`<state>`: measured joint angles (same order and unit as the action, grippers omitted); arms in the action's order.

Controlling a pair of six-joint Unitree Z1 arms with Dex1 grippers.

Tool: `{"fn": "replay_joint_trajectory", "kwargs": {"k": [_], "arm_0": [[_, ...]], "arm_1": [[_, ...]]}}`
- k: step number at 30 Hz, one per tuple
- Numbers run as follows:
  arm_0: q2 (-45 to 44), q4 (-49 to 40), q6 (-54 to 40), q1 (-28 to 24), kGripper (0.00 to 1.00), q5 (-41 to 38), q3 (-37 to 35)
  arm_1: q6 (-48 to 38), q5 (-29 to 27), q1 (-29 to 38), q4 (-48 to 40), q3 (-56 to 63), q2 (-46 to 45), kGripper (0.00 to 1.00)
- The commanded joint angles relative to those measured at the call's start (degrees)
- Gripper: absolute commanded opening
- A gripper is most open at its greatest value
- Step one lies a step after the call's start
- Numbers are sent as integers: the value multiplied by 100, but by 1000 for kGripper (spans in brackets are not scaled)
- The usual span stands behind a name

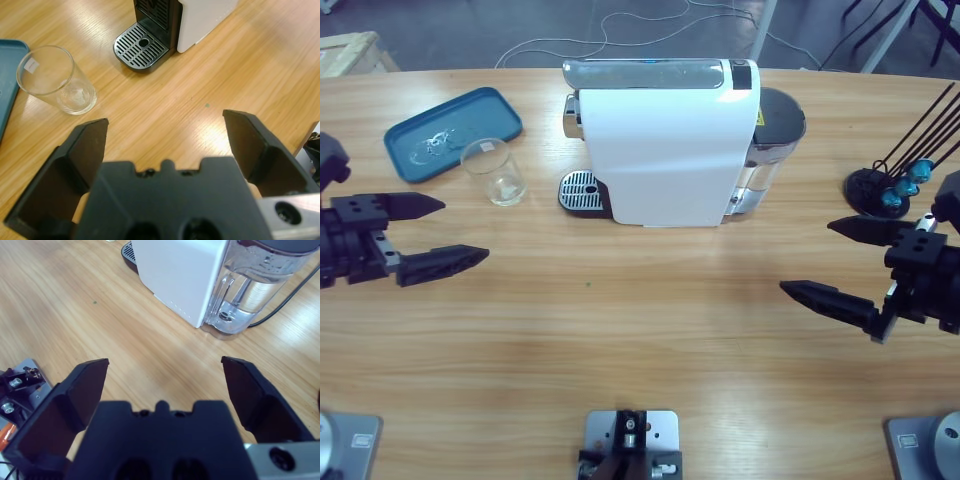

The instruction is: Pour coffee

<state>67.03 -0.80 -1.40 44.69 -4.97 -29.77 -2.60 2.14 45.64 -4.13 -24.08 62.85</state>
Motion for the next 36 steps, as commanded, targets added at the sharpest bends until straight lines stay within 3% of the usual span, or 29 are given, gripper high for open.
{"fn": "replay_joint_trajectory", "kwargs": {"k": [1,18,21,24,25,28,30,32,36], "arm_0": [[-143,71,88,57,987,119,209],[-205,-29,123,57,987,242,-115],[-335,-869,123,57,984,243,-1032],[-129,-2859,263,57,977,22,-2662],[-41,-3128,263,57,977,-20,-2966],[384,-3288,441,45,967,-159,-3434],[847,-3374,682,22,937,-609,-3653],[1233,-3313,1035,3,973,-1087,-3773],[1815,-3065,1787,-428,968,-2225,-4063]], "arm_1": [[-224,-38,33,105,61,-394,1000],[-241,-20,33,114,59,-284,1000],[-241,-8,33,114,52,-387,1000],[-241,-12,33,140,30,-519,1000],[-241,-17,33,179,-18,-551,1000],[-197,-108,33,193,-93,-572,1000],[-132,-231,33,193,-220,-507,1000],[-65,-319,33,246,-276,-428,1000],[205,-347,33,681,-325,-588,1000]]}}
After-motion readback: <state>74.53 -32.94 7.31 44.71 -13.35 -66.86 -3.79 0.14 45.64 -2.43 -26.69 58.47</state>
